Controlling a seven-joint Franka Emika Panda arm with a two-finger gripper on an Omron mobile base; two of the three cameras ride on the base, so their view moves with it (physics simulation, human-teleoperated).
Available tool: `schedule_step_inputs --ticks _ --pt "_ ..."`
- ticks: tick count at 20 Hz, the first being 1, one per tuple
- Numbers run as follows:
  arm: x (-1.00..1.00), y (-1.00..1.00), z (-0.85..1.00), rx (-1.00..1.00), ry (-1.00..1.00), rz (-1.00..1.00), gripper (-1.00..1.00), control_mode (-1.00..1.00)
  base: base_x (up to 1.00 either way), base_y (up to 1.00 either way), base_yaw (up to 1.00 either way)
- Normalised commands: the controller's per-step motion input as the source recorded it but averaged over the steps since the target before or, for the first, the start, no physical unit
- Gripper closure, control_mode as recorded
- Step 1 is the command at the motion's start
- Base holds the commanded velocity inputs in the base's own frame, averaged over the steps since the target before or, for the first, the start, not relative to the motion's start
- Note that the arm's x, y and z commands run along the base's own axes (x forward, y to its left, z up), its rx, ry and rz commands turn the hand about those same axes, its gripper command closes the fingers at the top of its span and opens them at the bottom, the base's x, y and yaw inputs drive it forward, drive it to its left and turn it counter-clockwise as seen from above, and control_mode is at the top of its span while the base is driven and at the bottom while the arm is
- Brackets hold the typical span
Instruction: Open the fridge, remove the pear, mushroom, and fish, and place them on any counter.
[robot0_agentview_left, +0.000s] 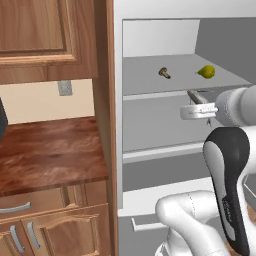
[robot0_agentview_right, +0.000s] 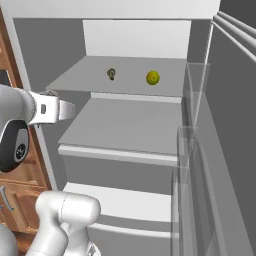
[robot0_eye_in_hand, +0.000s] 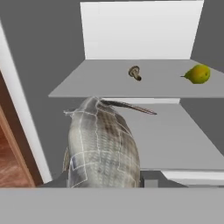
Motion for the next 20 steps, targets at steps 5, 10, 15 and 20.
schedule_step_inputs --ticks 5,10,15,20 --pt "-0.22 -0.02 0.00 0.00 -0.01 -0.01 1.00 -1.00 0.00 0.00 0.00" --pt "-0.04 0.01 0.00 0.00 0.00 0.00 1.00 -1.00 0.00 0.00 0.00" --pt "0.00 0.00 0.00 0.00 0.00 0.00 1.00 1.00 -0.67 0.57 0.00" --pt "0.00 0.00 0.00 0.00 0.00 0.00 1.00 1.00 -0.52 1.00 0.01"
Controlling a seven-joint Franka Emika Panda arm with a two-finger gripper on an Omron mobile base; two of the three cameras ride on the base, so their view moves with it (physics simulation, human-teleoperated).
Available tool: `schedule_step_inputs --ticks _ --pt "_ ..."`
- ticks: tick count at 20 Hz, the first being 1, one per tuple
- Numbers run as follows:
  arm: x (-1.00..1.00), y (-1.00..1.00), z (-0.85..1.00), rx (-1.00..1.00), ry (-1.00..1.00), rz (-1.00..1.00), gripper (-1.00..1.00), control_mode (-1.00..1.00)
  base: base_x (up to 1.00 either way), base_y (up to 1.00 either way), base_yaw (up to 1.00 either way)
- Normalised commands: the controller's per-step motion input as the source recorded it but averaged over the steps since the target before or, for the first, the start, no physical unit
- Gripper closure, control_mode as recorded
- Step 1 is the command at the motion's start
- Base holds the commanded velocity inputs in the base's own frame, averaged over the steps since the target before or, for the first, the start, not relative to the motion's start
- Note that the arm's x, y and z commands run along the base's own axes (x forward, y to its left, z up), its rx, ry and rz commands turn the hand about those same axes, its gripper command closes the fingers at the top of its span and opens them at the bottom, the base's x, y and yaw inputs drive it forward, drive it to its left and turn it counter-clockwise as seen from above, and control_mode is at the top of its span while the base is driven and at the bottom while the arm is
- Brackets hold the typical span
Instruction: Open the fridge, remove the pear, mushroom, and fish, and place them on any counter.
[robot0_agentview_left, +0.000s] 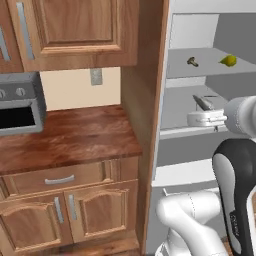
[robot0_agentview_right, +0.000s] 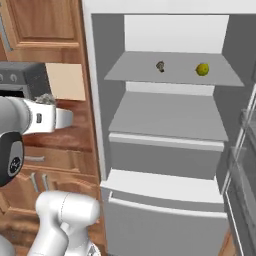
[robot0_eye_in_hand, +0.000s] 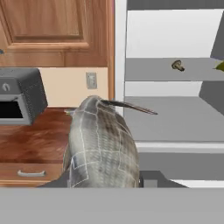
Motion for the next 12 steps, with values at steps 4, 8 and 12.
schedule_step_inputs --ticks 4,8,12 --pt "0.00 0.00 0.00 0.00 0.00 0.00 1.00 1.00 -0.08 1.00 0.00" --pt "0.00 0.00 0.00 0.00 0.00 0.00 1.00 1.00 0.08 1.00 0.00" --pt "0.00 0.00 0.00 0.00 0.00 0.00 1.00 1.00 0.11 0.97 0.00"
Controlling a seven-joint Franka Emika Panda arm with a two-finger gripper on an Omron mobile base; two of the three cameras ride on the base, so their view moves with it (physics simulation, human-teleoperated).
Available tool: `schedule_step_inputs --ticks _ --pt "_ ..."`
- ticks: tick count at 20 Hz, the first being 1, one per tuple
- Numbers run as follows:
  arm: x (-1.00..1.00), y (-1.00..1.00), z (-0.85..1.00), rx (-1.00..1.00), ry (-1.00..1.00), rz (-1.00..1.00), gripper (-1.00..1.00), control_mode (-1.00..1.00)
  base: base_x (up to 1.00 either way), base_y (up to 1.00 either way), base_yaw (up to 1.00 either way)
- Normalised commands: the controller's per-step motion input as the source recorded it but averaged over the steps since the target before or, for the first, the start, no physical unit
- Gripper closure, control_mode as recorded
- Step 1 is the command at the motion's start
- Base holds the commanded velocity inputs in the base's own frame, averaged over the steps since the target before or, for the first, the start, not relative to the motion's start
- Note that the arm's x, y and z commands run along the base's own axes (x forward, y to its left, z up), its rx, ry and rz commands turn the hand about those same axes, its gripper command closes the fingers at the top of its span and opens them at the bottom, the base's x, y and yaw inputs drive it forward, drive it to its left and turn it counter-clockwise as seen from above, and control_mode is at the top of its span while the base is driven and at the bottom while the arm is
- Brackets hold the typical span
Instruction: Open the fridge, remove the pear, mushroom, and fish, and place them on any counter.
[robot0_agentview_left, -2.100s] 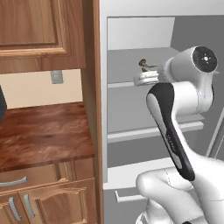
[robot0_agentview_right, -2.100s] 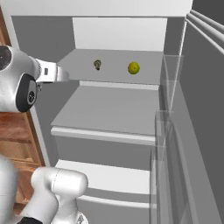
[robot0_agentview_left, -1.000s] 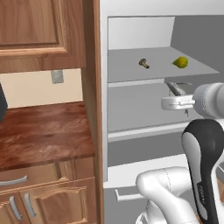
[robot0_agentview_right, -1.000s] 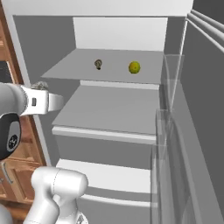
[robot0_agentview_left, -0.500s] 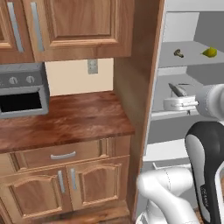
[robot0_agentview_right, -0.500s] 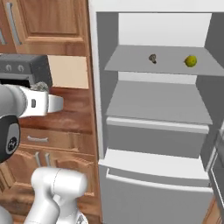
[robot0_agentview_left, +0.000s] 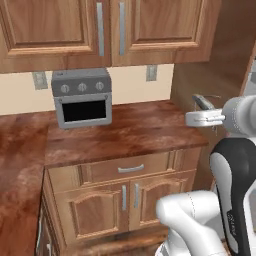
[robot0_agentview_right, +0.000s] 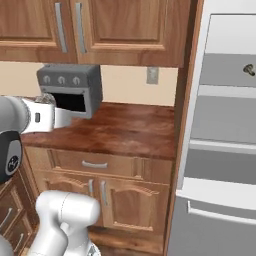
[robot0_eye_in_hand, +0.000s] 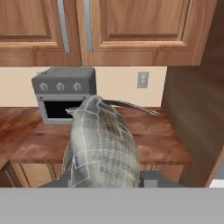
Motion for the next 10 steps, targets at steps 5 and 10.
schedule_step_inputs --ticks 5,10 --pt "0.00 0.00 0.00 0.00 0.00 0.00 1.00 1.00 0.61 0.18 0.00" --pt "0.00 0.00 0.00 0.00 0.00 0.00 1.00 1.00 0.88 0.00 0.00"
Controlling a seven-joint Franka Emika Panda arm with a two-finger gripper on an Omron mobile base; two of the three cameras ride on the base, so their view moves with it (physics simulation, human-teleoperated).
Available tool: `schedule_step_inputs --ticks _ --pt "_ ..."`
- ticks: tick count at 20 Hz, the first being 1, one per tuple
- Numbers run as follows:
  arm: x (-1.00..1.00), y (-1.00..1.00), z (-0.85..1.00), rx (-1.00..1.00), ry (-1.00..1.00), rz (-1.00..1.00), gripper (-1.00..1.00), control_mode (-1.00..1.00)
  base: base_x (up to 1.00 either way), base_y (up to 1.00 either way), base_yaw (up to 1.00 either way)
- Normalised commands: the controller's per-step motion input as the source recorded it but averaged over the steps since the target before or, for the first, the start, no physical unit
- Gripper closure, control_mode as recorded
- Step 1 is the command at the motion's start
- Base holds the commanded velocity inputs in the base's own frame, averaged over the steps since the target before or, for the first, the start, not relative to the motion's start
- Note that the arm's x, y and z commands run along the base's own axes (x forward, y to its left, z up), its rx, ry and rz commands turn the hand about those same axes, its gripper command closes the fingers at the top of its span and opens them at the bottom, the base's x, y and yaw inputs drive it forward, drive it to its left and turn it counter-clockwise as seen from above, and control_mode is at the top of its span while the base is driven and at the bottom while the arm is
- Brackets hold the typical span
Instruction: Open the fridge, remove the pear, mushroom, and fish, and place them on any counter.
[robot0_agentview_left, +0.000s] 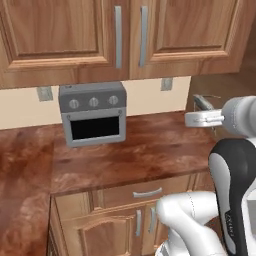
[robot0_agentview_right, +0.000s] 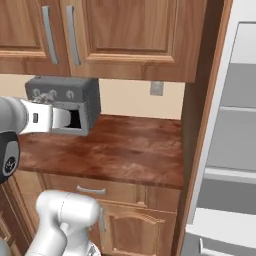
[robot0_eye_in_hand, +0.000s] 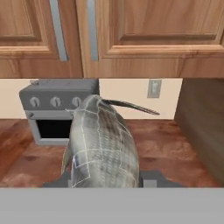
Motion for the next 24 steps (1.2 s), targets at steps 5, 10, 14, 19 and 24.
schedule_step_inputs --ticks 5,10,14,19,24 --pt "0.00 0.00 0.00 0.00 0.00 0.00 1.00 1.00 0.72 0.02 0.00" --pt "0.00 0.00 0.00 0.00 0.00 0.00 1.00 1.00 0.61 0.04 0.00" --pt "0.09 0.03 -0.20 0.00 0.08 0.00 1.00 -1.00 0.04 0.03 0.00" --pt "0.88 0.03 -0.72 0.00 0.34 0.00 1.00 -1.00 0.00 0.00 0.00" --pt "1.00 0.02 -0.79 0.00 0.36 0.00 1.00 -1.00 0.00 0.00 0.00"
